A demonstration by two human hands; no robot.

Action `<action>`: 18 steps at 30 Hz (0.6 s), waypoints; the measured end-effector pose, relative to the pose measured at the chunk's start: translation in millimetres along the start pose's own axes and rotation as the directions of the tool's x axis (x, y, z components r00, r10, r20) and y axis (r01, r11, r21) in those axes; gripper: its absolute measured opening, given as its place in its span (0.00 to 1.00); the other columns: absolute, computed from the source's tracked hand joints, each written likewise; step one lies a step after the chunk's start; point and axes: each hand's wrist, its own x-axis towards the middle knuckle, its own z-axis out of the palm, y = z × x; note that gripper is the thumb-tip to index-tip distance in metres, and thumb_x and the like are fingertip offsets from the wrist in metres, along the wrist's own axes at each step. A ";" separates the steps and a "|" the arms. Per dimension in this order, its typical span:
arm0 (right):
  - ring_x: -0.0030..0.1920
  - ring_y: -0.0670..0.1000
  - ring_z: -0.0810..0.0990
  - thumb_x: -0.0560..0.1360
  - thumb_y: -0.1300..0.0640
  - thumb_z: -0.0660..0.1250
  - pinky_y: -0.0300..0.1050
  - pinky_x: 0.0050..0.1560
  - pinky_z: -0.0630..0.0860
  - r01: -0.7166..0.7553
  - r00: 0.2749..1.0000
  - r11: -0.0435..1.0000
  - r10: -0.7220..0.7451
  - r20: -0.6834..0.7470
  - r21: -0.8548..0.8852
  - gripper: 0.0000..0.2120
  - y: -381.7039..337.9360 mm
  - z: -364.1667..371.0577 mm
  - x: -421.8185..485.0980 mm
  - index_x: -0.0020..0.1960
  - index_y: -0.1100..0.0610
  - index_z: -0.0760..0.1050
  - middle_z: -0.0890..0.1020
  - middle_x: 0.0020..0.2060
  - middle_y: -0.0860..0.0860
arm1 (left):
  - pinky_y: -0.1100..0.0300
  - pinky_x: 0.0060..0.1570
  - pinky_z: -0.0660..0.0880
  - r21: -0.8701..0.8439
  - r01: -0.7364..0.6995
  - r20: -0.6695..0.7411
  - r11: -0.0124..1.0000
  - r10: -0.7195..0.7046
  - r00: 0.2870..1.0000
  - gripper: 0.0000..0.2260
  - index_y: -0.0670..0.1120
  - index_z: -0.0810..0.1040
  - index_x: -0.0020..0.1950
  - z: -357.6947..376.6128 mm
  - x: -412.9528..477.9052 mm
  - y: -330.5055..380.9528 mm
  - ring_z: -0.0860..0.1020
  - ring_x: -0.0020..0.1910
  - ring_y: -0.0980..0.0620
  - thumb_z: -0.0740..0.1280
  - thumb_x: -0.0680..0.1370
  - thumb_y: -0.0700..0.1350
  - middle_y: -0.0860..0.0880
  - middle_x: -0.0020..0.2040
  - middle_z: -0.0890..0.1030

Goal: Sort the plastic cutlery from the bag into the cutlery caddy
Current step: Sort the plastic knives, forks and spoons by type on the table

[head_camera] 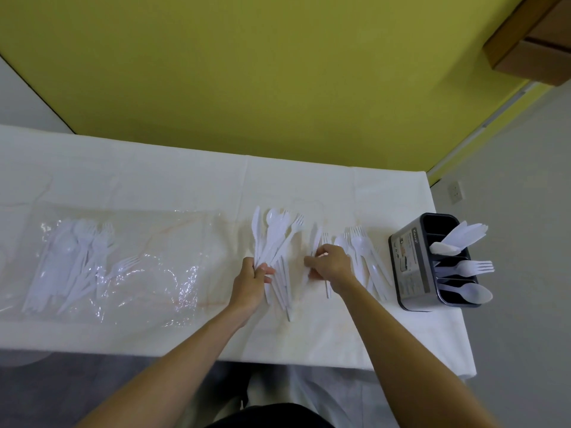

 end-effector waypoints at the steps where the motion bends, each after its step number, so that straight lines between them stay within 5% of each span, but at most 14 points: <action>1: 0.33 0.55 0.83 0.68 0.66 0.74 0.49 0.43 0.84 -0.011 0.999 0.992 0.007 0.035 0.128 0.08 -4.2 -2.4 -0.5 0.39 0.60 0.75 0.82 0.36 0.57 | 0.58 0.53 0.75 -0.006 -0.003 -0.001 1.000 0.003 1.000 0.05 0.47 0.70 0.52 0.0 1.8 -1.0 0.80 0.50 0.53 0.55 0.82 0.44 0.51 0.52 0.81; 6: 0.31 0.50 0.79 0.68 0.66 0.77 0.39 0.39 0.80 -0.017 0.975 0.937 -0.062 0.215 0.348 0.11 -21.2 0.8 -5.4 0.36 0.59 0.74 0.80 0.32 0.54 | 0.46 0.57 0.76 -0.016 -0.004 0.059 1.000 0.005 0.998 0.07 0.44 0.72 0.50 2.8 1.7 2.0 0.80 0.52 0.44 0.60 0.81 0.47 0.45 0.51 0.81; 11: 0.34 0.50 0.80 0.69 0.61 0.78 0.39 0.42 0.80 -0.023 0.952 0.915 -0.103 0.287 0.404 0.11 -26.4 17.1 -5.4 0.39 0.61 0.75 0.80 0.34 0.54 | 0.56 0.46 0.74 0.005 -0.012 0.091 1.000 0.011 0.996 0.06 0.44 0.69 0.55 1.3 -1.3 4.3 0.75 0.40 0.52 0.55 0.83 0.44 0.47 0.46 0.78; 14: 0.34 0.51 0.81 0.71 0.53 0.76 0.44 0.44 0.82 -0.045 0.984 0.926 -0.023 0.175 0.375 0.13 -28.2 26.6 2.0 0.44 0.62 0.78 0.81 0.37 0.54 | 0.57 0.40 0.67 0.051 0.017 0.014 0.999 -0.018 1.000 0.08 0.43 0.66 0.57 -7.7 2.2 -3.6 0.69 0.37 0.52 0.52 0.83 0.45 0.49 0.41 0.71; 18: 0.28 0.50 0.76 0.76 0.55 0.70 0.41 0.37 0.77 0.001 0.998 0.995 0.005 -0.059 0.100 0.18 -27.1 39.7 16.0 0.31 0.59 0.70 0.77 0.30 0.54 | 0.57 0.45 0.67 -0.029 0.103 -0.033 0.994 -0.103 0.994 0.09 0.42 0.64 0.59 -23.2 7.0 -15.2 0.68 0.37 0.52 0.50 0.83 0.45 0.48 0.42 0.69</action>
